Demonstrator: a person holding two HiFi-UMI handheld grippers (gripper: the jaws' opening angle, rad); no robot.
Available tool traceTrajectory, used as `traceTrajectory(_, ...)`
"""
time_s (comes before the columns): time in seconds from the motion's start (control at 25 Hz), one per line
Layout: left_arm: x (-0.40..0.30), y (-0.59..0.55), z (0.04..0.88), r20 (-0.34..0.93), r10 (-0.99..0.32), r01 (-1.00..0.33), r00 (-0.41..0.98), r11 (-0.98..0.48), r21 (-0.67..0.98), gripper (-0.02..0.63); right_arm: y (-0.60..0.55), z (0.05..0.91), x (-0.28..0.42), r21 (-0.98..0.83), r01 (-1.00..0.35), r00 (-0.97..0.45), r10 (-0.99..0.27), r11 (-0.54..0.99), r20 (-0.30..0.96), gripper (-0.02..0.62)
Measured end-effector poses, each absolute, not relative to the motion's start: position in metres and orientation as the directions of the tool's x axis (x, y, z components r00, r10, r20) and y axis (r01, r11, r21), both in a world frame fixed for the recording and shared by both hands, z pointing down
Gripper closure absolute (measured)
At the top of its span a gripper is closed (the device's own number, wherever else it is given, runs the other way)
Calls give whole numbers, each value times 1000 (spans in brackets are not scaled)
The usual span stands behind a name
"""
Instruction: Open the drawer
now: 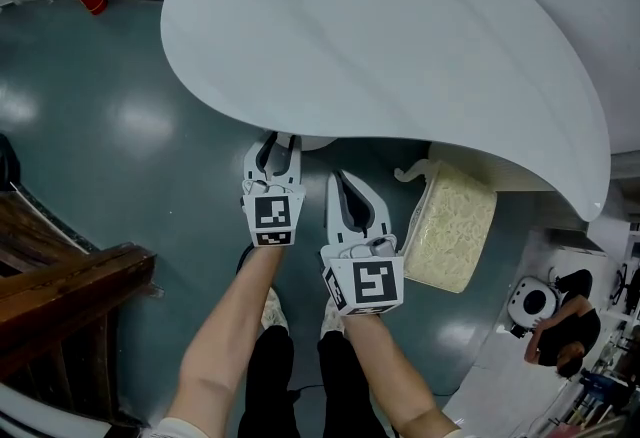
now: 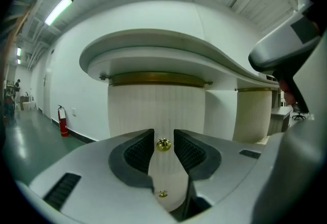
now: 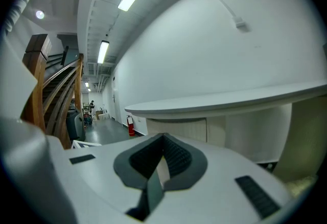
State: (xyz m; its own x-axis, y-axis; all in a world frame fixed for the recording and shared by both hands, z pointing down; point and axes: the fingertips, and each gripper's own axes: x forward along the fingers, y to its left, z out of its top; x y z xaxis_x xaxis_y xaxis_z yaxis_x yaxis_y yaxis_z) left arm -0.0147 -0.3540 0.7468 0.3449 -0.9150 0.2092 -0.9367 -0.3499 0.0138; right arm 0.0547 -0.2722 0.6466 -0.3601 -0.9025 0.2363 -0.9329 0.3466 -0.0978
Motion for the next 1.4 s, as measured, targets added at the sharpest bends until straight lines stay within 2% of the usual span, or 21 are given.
traceTrajectory(0.6, -6, -380, 773, 247, -918, -941, 311, -334, -52, 502, -276, 654, 59, -78, -938, -346, -905, 337, 246, 581)
traceTrajectory(1.4, -9, -364, 783, 307, -897, -938, 318, -344, -32, 511, -264, 652, 60, -97, -936, -352, -895, 339, 273, 581)
